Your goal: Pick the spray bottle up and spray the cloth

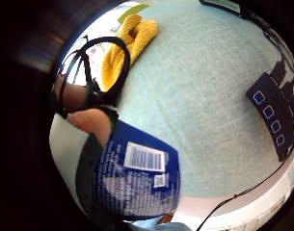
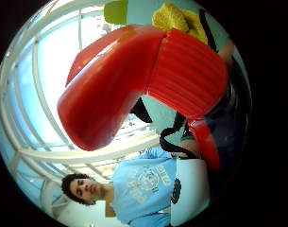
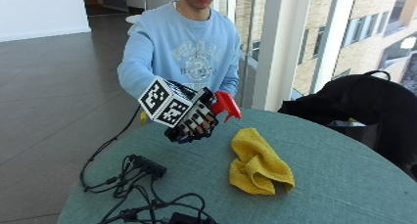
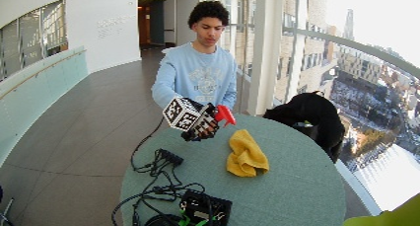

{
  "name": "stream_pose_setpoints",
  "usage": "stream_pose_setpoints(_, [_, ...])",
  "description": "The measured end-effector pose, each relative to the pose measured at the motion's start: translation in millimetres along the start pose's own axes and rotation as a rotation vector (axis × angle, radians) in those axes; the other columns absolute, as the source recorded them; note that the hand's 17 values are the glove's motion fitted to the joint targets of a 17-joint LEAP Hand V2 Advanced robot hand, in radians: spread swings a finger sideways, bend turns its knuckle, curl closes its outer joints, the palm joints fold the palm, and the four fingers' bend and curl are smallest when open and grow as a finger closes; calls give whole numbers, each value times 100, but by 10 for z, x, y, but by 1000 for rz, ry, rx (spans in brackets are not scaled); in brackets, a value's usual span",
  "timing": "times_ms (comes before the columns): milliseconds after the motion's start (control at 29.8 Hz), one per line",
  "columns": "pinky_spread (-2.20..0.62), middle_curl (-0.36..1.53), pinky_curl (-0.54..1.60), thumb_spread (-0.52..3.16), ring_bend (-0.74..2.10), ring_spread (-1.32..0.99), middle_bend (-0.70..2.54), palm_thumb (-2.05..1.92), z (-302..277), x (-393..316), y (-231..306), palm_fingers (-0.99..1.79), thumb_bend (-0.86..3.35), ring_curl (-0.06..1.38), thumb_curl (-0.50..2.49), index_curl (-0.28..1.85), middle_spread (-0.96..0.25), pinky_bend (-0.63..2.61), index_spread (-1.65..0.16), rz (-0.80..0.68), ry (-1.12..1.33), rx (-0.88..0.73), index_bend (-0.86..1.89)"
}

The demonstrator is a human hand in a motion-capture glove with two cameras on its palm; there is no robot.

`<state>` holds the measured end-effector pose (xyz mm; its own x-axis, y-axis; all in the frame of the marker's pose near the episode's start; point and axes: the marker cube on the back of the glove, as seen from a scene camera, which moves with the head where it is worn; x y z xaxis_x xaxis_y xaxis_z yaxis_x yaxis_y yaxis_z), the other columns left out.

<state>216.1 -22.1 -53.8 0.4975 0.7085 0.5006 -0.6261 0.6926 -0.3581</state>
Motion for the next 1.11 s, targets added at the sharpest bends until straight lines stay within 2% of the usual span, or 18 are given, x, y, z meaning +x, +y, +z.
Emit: stream_pose_setpoints(1107, [10,50,37,75,53,-3,37,95,25,-37,33,115,-3,41,61,36,-10,25,-20,15,43,-27,14])
